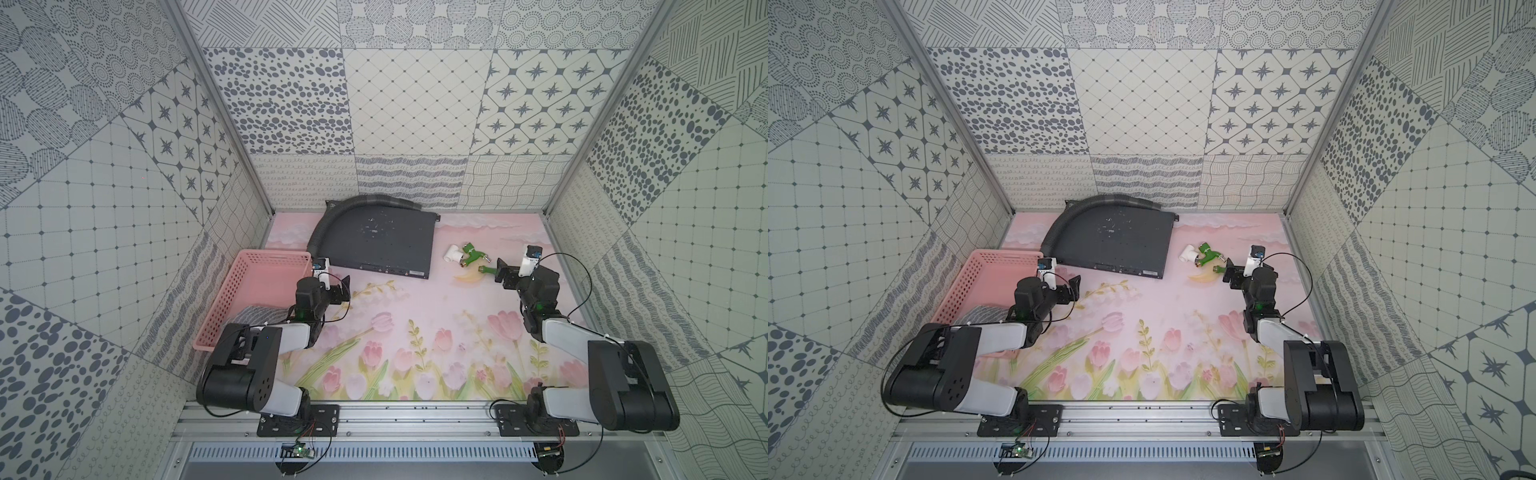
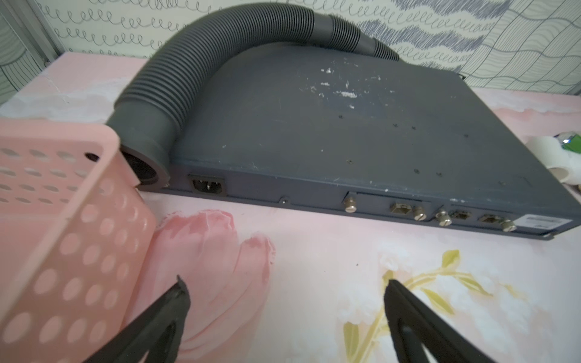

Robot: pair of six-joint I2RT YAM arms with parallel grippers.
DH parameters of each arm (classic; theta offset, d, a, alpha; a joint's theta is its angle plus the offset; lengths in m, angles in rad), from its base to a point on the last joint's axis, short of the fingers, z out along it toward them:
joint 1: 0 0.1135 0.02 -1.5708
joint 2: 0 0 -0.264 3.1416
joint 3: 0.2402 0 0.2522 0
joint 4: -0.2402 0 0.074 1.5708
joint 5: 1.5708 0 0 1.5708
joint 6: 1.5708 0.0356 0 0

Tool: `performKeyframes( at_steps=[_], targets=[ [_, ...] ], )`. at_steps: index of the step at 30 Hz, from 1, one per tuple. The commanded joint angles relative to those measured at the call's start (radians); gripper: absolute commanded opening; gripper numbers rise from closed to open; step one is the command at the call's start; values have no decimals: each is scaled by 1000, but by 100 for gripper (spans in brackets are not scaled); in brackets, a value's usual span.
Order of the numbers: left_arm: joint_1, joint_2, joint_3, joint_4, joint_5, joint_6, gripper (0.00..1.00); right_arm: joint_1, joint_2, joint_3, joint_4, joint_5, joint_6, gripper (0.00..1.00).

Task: Fold the square dishcloth
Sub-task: Pick up the cleaning item from the bin.

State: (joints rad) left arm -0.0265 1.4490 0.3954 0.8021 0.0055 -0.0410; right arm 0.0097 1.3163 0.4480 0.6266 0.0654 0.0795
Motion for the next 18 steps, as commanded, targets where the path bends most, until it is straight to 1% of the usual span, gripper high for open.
performKeyframes(
  at_steps=[1, 5, 7, 10, 13, 18],
  targets=[
    [5, -166, 18, -207, -63, -70, 99, 1, -52, 5, -54, 84, 32, 97],
    [5, -317, 66, -435, -90, -166, 99, 1, -103, 10, -104, 115, 58, 97],
    [5, -385, 95, -573, -115, -236, 99, 1, -125, 25, -155, 131, 69, 97],
    [5, -491, 145, -759, -160, -308, 99, 1, -144, 59, -238, 157, 92, 97],
    [5, -562, 215, -970, -262, -397, 99, 1, -148, 86, -315, 168, 113, 97],
    [5, -614, 323, -1309, -477, -531, 99, 1, -131, 159, -423, 168, 120, 97]
  ],
)
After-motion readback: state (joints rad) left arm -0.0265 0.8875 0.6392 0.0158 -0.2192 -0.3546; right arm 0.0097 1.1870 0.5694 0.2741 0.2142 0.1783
